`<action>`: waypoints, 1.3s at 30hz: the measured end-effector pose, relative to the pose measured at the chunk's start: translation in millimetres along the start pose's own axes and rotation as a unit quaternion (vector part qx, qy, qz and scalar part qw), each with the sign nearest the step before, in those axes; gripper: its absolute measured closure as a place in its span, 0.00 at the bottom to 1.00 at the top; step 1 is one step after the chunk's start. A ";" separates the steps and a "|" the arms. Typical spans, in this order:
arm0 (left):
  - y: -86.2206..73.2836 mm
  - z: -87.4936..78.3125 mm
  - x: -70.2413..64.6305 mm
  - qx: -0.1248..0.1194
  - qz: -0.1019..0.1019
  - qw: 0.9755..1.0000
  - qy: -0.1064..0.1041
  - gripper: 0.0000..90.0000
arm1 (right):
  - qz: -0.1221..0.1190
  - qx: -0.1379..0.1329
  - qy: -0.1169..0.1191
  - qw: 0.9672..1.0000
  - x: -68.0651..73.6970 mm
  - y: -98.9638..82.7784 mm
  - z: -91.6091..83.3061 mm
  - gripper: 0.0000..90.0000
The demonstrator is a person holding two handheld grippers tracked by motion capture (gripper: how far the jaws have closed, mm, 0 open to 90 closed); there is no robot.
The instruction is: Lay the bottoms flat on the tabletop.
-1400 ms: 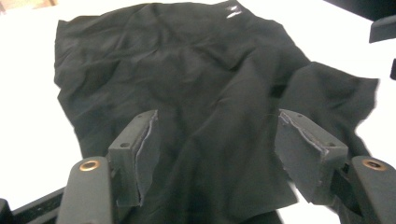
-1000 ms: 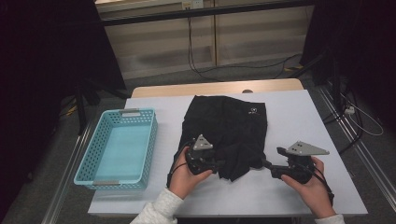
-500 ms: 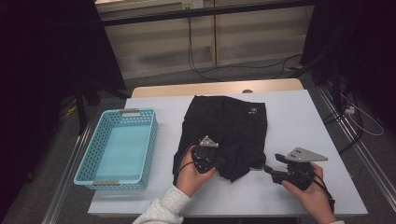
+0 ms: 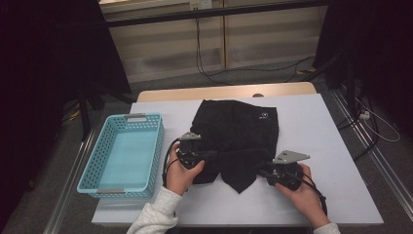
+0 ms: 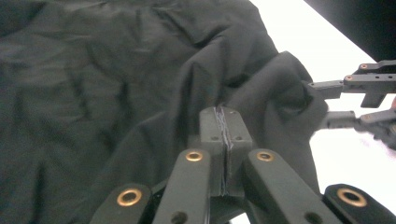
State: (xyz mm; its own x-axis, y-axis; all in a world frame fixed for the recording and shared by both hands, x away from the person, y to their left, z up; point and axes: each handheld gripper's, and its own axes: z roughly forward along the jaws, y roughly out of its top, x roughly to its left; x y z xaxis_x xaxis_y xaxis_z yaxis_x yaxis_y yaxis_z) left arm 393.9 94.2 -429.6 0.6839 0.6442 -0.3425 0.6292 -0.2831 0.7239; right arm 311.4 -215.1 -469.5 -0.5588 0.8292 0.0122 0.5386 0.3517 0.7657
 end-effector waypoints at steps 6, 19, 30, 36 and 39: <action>-3.5 -0.7 2.8 0.011 -0.004 1.000 0.000 1.00 | -0.003 -0.007 0.025 1.000 -10.1 0.3 -15.7 0.98; -9.8 18.3 -21.6 0.044 0.019 0.998 -0.028 1.00 | 0.019 0.000 -0.031 0.999 -38.2 -15.9 -43.1 0.95; -10.9 20.1 -21.4 0.039 0.025 0.999 -0.023 1.00 | 0.016 -0.008 -0.038 0.999 -33.4 -12.2 -39.7 0.99; -9.7 20.0 -23.2 0.027 0.030 0.999 -0.021 0.99 | 0.027 -0.013 -0.049 0.998 -34.9 -16.6 -47.3 0.86; -9.0 19.9 -22.7 0.027 0.034 0.999 -0.017 0.99 | 0.025 -0.033 -0.043 0.998 -26.8 -13.3 -55.4 0.79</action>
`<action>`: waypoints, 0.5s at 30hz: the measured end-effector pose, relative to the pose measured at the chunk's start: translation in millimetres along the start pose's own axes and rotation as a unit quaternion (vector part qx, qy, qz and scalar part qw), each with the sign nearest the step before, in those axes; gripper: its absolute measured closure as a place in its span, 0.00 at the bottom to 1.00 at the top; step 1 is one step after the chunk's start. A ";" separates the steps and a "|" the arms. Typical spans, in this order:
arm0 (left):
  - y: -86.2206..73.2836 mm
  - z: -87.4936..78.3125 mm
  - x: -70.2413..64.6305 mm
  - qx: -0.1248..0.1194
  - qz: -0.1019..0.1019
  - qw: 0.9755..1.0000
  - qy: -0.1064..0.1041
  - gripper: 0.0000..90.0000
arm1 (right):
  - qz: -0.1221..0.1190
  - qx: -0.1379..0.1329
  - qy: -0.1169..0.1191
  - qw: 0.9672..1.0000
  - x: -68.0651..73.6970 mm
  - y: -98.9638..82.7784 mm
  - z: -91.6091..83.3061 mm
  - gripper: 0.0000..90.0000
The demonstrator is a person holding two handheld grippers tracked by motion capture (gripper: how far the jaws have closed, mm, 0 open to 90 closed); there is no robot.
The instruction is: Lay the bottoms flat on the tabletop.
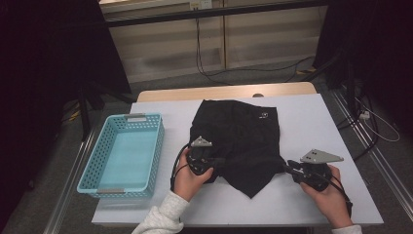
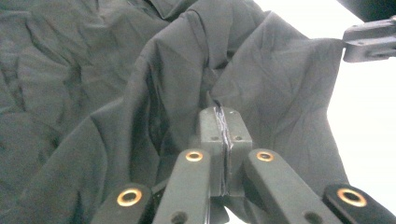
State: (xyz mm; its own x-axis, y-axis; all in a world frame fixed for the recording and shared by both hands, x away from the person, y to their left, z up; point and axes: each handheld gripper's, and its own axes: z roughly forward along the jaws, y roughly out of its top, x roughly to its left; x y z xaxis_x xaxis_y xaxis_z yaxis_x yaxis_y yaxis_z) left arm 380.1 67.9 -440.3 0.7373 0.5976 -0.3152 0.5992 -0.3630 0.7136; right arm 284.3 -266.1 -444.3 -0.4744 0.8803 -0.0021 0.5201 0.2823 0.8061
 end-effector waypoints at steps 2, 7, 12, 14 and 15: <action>0.4 -0.3 -0.2 -0.001 0.001 1.000 0.000 0.99 | -0.004 -0.006 0.008 1.000 7.6 3.3 -0.9 0.71; 2.3 -0.9 -2.7 -0.006 0.005 1.000 0.002 0.99 | -0.020 -0.013 0.047 0.999 35.1 11.8 3.9 0.64; 7.0 -5.3 3.7 -0.017 0.002 1.000 0.013 0.99 | -0.023 0.004 0.108 0.994 65.3 10.4 24.1 0.63; 7.5 -5.6 7.5 -0.017 0.002 1.000 0.011 0.99 | -0.028 0.005 0.116 0.993 72.9 11.3 28.1 0.61; 7.1 -4.6 9.0 -0.017 0.000 1.000 0.011 0.99 | -0.031 0.003 0.123 0.992 77.9 12.3 30.5 0.59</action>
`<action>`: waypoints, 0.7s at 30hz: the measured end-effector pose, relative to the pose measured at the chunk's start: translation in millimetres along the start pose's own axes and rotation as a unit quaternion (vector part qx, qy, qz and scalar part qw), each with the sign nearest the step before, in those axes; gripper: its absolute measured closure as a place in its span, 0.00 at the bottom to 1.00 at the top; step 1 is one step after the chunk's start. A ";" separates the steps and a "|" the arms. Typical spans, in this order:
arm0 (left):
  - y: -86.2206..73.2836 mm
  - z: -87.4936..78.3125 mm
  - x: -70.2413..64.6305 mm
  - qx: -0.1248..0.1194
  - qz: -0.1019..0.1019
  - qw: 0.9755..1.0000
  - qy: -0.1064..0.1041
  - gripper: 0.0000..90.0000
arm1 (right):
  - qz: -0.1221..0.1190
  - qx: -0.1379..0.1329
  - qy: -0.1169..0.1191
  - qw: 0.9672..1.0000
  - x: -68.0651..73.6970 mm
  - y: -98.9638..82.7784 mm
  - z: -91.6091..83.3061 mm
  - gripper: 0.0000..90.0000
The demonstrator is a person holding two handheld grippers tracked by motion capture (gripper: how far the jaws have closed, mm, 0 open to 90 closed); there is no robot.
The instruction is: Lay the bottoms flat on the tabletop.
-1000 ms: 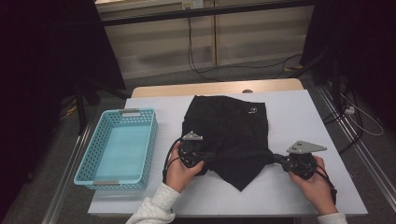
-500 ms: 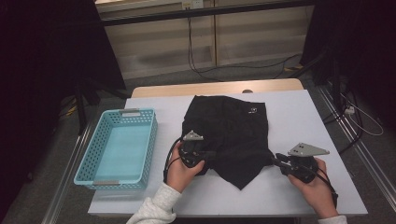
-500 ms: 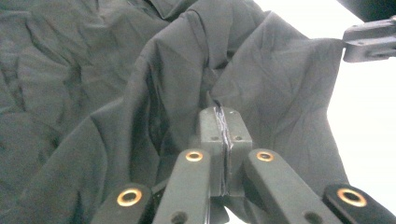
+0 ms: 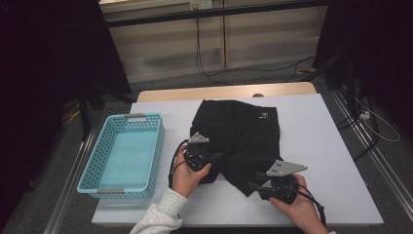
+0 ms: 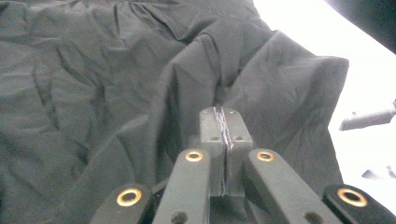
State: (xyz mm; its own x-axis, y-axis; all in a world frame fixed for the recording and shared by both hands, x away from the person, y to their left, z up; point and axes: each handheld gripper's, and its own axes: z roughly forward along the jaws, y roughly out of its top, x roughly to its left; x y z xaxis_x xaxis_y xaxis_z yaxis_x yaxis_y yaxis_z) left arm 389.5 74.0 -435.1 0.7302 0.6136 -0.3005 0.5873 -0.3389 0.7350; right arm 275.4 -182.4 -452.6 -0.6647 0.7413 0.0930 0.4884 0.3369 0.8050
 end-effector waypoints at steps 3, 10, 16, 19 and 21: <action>-1.6 2.6 2.4 -0.001 -0.003 1.000 0.005 0.99 | -0.011 0.008 0.011 1.000 8.4 0.5 10.2 0.54; -0.3 -4.6 8.5 -0.012 -0.007 1.000 0.014 0.99 | -0.043 0.042 -0.002 0.998 11.7 -4.1 25.3 0.52; -2.0 -1.4 5.8 -0.002 -0.008 1.000 0.007 0.99 | -0.049 0.042 -0.006 0.998 1.4 -5.9 18.7 0.98; -3.3 1.0 0.7 0.007 -0.008 1.000 -0.006 0.99 | -0.040 0.049 0.006 0.998 -8.0 -8.8 6.6 0.99; -5.2 4.5 -8.4 0.020 -0.002 1.000 -0.019 0.99 | -0.038 0.050 0.007 0.998 -12.7 -12.7 -5.6 0.99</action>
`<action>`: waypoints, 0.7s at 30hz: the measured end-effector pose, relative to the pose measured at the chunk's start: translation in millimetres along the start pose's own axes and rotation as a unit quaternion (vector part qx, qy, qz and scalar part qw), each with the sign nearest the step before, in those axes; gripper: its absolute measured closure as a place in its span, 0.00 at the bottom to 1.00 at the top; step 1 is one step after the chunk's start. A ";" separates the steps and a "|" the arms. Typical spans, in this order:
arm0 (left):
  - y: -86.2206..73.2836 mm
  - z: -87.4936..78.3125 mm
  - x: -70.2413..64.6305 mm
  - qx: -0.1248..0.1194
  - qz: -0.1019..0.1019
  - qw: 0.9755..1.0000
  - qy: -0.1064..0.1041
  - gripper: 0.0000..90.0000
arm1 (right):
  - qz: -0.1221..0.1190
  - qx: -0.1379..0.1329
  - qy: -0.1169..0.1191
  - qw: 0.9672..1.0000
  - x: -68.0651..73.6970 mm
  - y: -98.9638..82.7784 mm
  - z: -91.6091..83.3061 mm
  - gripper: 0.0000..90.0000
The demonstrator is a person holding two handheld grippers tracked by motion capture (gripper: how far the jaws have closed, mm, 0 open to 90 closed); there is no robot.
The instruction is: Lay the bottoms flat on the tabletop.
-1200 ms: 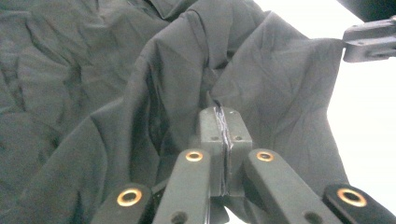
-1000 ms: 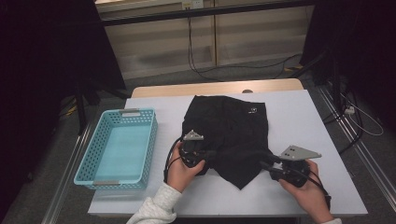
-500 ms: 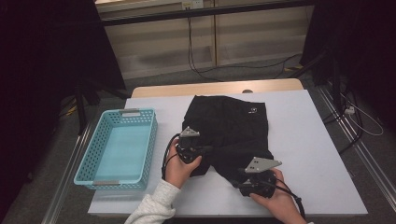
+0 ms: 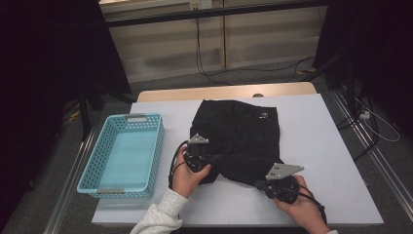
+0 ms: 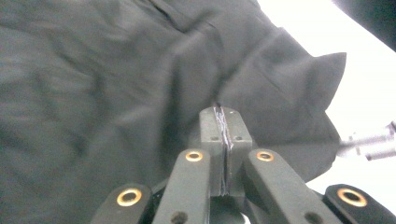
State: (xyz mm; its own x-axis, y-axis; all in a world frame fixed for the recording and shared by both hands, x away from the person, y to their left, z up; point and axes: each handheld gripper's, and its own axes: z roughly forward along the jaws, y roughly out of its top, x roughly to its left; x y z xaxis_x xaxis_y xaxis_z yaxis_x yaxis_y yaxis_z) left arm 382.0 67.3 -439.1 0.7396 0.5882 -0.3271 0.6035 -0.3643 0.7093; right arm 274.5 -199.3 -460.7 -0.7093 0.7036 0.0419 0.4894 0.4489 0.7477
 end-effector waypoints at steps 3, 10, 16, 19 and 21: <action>0.8 5.6 -13.1 0.006 0.015 1.000 -0.016 0.99 | 0.016 -0.007 0.000 1.000 -9.4 -11.1 -17.7 0.99; 3.4 4.1 -23.3 0.001 0.022 0.999 -0.035 0.99 | 0.035 -0.034 0.004 0.999 -18.4 -18.6 -43.1 0.99; -1.6 9.2 -14.1 0.008 0.013 1.000 -0.027 0.98 | 0.038 -0.042 0.011 0.998 -17.6 -15.3 -39.9 0.99; -4.0 11.1 -7.8 0.008 0.012 1.000 -0.014 0.92 | 0.023 0.007 0.027 0.999 -15.8 -18.1 -34.0 0.98; -3.9 10.9 -6.2 0.002 0.023 1.000 -0.005 0.81 | 0.019 0.014 0.023 0.999 -15.2 -18.8 -33.7 0.89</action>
State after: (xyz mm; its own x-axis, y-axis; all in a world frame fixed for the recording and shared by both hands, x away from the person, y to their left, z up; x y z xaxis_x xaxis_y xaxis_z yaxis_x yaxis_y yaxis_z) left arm 378.2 57.3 -446.7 0.7699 0.5630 -0.3005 0.5696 -0.3938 0.7215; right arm 259.0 -237.1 -453.1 -0.7118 0.6952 0.1002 0.5302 0.4383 0.7258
